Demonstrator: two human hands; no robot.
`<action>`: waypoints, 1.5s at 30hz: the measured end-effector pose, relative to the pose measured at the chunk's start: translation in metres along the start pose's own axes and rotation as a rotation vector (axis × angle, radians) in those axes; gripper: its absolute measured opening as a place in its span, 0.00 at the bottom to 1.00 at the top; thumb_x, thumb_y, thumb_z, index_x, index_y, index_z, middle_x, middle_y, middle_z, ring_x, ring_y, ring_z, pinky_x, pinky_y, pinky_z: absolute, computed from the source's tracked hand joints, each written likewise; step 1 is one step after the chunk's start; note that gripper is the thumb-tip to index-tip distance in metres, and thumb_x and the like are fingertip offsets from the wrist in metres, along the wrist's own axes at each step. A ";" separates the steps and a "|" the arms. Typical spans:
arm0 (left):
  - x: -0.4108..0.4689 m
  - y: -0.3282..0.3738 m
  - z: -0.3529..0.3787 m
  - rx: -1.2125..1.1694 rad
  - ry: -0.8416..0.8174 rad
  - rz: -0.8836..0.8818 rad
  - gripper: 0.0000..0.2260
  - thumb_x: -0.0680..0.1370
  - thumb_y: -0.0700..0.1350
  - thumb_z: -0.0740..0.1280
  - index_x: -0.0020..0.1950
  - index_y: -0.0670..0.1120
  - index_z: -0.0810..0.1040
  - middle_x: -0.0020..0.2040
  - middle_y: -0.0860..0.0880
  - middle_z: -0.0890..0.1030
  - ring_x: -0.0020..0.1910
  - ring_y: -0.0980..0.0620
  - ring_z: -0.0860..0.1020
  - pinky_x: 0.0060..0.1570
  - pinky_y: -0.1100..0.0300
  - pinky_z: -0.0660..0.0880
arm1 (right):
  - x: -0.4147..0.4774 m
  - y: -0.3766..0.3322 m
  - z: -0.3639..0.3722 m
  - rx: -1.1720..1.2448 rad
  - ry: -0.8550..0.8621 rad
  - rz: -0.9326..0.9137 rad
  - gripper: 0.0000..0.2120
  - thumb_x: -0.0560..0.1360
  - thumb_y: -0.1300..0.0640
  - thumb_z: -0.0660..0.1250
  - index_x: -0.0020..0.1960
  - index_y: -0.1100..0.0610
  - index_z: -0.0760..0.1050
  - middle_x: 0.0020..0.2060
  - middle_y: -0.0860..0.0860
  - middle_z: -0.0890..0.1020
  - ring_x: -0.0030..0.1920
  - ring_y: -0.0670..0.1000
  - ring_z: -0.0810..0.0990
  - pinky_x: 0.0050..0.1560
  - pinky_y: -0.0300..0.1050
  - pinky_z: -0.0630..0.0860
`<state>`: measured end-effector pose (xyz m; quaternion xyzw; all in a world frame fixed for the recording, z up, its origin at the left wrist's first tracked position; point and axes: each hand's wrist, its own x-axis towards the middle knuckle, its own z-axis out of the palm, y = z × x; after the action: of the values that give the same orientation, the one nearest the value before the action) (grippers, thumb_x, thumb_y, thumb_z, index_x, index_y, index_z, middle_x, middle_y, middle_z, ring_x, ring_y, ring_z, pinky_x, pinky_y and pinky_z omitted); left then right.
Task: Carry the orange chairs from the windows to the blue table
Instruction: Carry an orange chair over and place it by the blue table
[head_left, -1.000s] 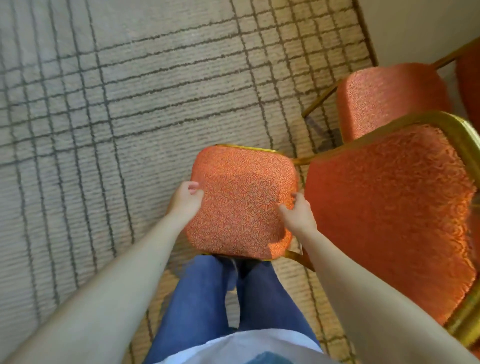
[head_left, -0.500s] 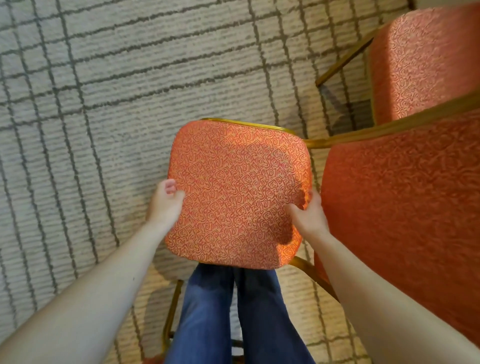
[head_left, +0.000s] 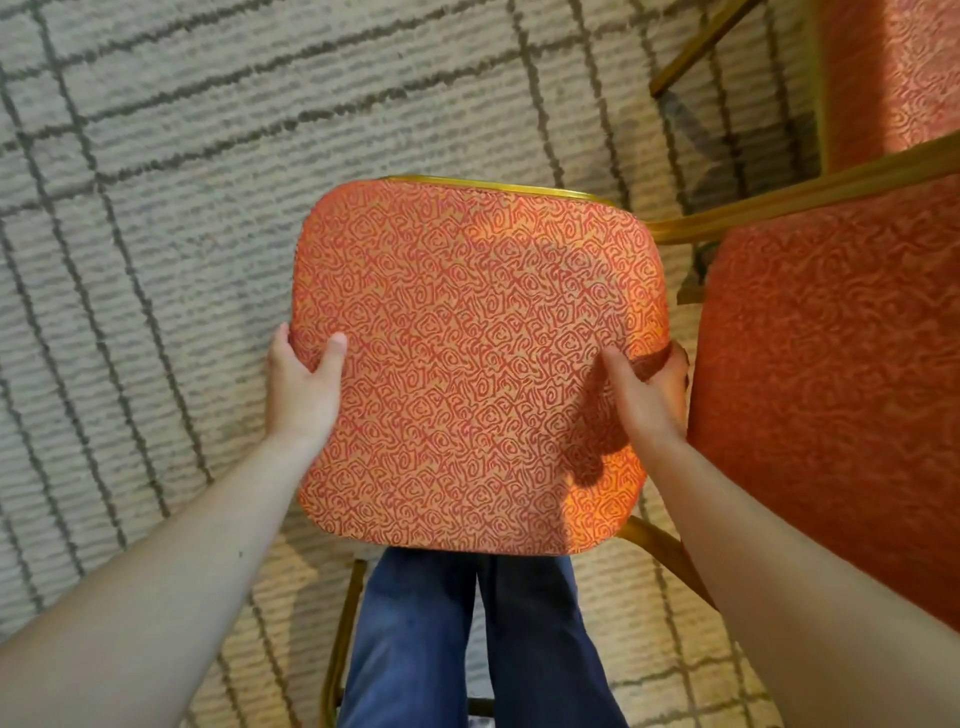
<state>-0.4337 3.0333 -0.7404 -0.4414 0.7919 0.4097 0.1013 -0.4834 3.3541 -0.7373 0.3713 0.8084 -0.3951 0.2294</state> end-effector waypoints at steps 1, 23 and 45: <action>0.002 -0.002 0.000 -0.009 0.004 0.010 0.27 0.78 0.54 0.65 0.73 0.43 0.65 0.68 0.45 0.73 0.65 0.49 0.72 0.65 0.59 0.66 | 0.002 0.002 0.001 0.016 0.014 0.004 0.39 0.72 0.39 0.70 0.76 0.52 0.60 0.70 0.52 0.73 0.69 0.57 0.71 0.70 0.53 0.67; 0.026 -0.026 -0.001 -0.195 -0.059 -0.147 0.26 0.63 0.72 0.68 0.50 0.55 0.81 0.47 0.58 0.83 0.47 0.61 0.81 0.46 0.64 0.77 | 0.027 0.022 0.005 0.274 -0.086 0.126 0.28 0.66 0.41 0.78 0.62 0.51 0.77 0.53 0.45 0.83 0.55 0.49 0.82 0.62 0.51 0.77; -0.031 0.020 -0.079 -0.140 0.007 -0.204 0.23 0.64 0.72 0.66 0.39 0.52 0.80 0.35 0.60 0.79 0.28 0.71 0.75 0.26 0.76 0.68 | -0.053 -0.040 -0.054 0.269 -0.229 0.241 0.33 0.63 0.36 0.77 0.62 0.51 0.77 0.45 0.45 0.82 0.44 0.47 0.81 0.48 0.44 0.76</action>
<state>-0.4152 2.9998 -0.6620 -0.5270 0.7127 0.4500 0.1085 -0.4861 3.3592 -0.6518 0.4453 0.6667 -0.5087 0.3138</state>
